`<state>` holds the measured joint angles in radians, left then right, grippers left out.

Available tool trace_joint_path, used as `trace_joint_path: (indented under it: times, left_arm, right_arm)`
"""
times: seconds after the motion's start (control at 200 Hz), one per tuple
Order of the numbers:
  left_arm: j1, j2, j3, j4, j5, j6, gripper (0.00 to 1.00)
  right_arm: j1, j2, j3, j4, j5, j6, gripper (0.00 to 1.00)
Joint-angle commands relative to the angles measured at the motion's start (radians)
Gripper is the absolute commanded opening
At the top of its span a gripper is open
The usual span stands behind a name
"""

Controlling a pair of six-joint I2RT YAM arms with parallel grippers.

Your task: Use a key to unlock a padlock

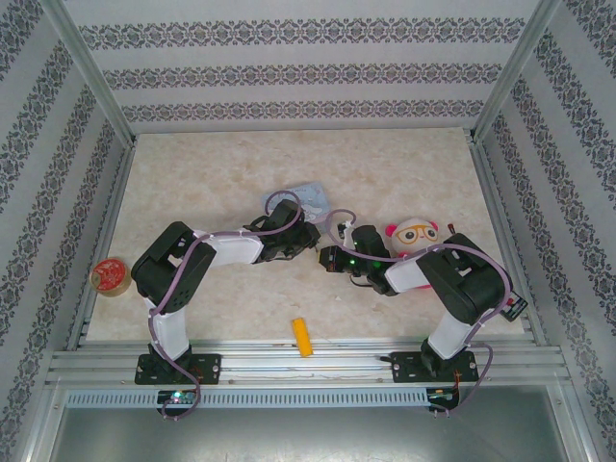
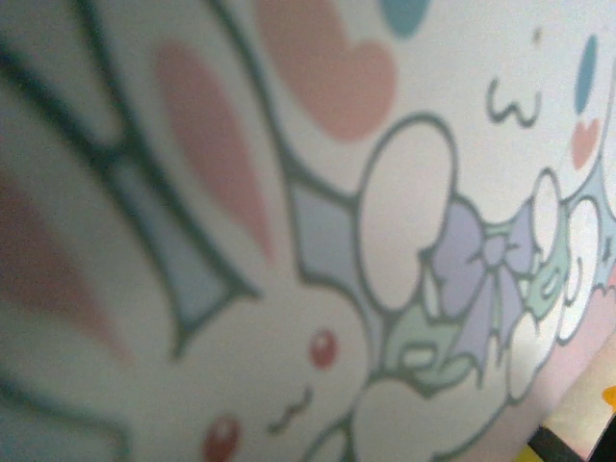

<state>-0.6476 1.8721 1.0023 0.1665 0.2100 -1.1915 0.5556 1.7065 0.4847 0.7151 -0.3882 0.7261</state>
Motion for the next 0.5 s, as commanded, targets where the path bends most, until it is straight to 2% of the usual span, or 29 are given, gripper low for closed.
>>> trace_joint_path:
  times: [0.0,0.495]
  left_arm:
    - [-0.003,-0.007,-0.013,-0.007,0.089,-0.044,0.0]
    - [-0.003,-0.022,-0.01,-0.039,0.124,-0.052,0.0]
  right_arm:
    - [-0.023,-0.022,0.037,0.047,0.022,-0.011,0.0]
    - [-0.036,-0.043,0.051,0.013,0.035,-0.033,0.0]
